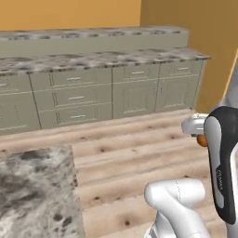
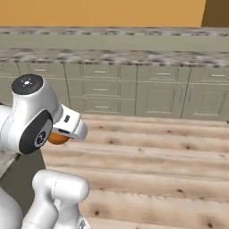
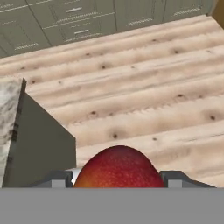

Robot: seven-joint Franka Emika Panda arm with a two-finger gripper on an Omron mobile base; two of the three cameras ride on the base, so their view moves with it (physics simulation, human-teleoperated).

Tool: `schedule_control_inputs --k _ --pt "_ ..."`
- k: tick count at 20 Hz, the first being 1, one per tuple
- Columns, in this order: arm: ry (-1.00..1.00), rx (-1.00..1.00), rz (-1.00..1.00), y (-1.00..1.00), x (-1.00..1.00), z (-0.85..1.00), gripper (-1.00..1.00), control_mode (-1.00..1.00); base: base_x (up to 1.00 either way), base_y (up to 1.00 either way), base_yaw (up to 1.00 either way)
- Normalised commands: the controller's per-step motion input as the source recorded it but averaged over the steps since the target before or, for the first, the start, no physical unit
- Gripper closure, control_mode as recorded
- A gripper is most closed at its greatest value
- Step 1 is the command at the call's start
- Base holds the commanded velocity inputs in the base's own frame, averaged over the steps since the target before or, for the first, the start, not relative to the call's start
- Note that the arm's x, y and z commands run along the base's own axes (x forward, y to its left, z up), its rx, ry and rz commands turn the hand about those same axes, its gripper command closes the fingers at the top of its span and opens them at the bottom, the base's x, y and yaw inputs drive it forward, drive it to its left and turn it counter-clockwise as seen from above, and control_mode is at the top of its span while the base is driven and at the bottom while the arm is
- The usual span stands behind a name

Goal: Retrieve the kiwi and mango from the fridge and place them into the bowl on the dining table.

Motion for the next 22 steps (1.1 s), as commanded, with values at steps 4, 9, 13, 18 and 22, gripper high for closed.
schedule_control_inputs --k 4,9,13,18,22 --pt "0.00 0.00 0.00 0.00 0.00 0.00 1.00 1.00 1.00 0.00 0.49" --pt "0.00 0.00 0.00 0.00 0.00 0.00 1.00 1.00 1.00 -0.13 0.52" --pt "0.00 0.00 0.00 0.00 0.00 0.00 1.00 1.00 1.00 -0.51 0.39" --pt "0.00 0.00 0.00 0.00 0.00 0.00 1.00 1.00 1.00 -0.36 0.51" --pt "0.00 0.00 0.00 0.00 0.00 0.00 1.00 1.00 1.00 -0.07 0.72"
